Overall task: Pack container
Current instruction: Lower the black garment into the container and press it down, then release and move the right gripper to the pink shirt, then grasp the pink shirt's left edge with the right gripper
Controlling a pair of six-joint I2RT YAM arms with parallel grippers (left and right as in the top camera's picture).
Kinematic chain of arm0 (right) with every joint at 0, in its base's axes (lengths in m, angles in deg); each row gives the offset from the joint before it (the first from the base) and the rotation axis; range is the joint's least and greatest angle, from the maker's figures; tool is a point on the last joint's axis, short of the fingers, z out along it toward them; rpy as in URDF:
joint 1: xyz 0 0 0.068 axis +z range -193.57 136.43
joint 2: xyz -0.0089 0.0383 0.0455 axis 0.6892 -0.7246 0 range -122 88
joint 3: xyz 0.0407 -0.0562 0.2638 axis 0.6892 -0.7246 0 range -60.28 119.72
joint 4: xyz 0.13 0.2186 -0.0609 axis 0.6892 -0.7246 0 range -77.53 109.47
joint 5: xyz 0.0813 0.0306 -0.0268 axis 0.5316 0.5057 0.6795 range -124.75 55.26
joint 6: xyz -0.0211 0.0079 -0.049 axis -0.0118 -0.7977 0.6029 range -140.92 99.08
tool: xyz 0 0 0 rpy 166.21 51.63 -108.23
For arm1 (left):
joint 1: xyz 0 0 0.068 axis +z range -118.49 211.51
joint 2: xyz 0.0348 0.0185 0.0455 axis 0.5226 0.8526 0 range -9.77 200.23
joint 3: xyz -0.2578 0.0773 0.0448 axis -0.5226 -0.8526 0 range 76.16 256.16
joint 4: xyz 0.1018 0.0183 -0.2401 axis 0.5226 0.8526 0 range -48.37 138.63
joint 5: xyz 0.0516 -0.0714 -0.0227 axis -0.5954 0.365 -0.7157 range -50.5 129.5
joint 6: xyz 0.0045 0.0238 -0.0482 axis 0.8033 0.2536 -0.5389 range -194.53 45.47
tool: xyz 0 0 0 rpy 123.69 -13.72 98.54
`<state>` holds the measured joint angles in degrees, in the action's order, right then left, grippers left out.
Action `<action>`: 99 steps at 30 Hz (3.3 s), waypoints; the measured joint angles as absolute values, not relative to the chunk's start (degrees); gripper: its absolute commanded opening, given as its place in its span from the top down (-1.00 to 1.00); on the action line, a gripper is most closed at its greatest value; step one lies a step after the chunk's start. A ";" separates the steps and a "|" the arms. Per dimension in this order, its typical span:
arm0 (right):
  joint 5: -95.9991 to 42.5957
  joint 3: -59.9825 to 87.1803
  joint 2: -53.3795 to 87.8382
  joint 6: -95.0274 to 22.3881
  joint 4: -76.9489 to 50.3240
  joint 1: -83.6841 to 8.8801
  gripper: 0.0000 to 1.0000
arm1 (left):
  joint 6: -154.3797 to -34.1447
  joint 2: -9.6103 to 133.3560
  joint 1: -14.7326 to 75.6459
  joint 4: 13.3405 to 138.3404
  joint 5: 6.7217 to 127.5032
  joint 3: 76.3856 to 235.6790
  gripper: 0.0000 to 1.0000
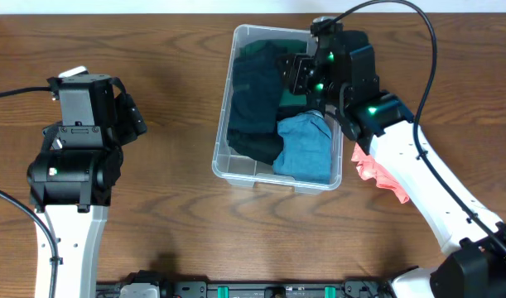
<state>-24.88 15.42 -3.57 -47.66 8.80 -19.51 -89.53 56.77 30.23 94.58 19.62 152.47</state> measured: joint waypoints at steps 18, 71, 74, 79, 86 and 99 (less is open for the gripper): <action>-13.47 15.97 -27.17 -49.11 19.75 -18.24 0.57 | -89.53 56.77 30.23 94.58 19.60 152.47 -0.96; -6.80 15.84 -25.88 -8.32 -33.04 -75.75 -0.93 | -89.53 56.77 30.23 94.58 19.62 152.47 -0.96; -5.82 15.82 -27.44 -6.03 -34.72 -75.75 -0.94 | -89.53 56.77 30.23 94.56 19.62 152.47 -0.96; -4.29 15.84 -28.09 -3.14 -36.80 -75.86 -0.96 | -89.53 56.77 30.23 94.58 19.62 152.47 -0.96; -0.05 15.88 -29.27 -0.06 -38.66 -75.90 -0.94 | -89.53 56.77 30.23 94.58 19.62 152.47 -0.96; 4.98 16.45 -31.28 1.80 -39.25 -73.41 -0.87 | -89.53 56.77 30.23 94.56 19.62 152.47 -0.96</action>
<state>4.98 16.45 -31.28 1.80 -39.25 -73.41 -89.53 56.77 30.23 94.56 19.62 152.47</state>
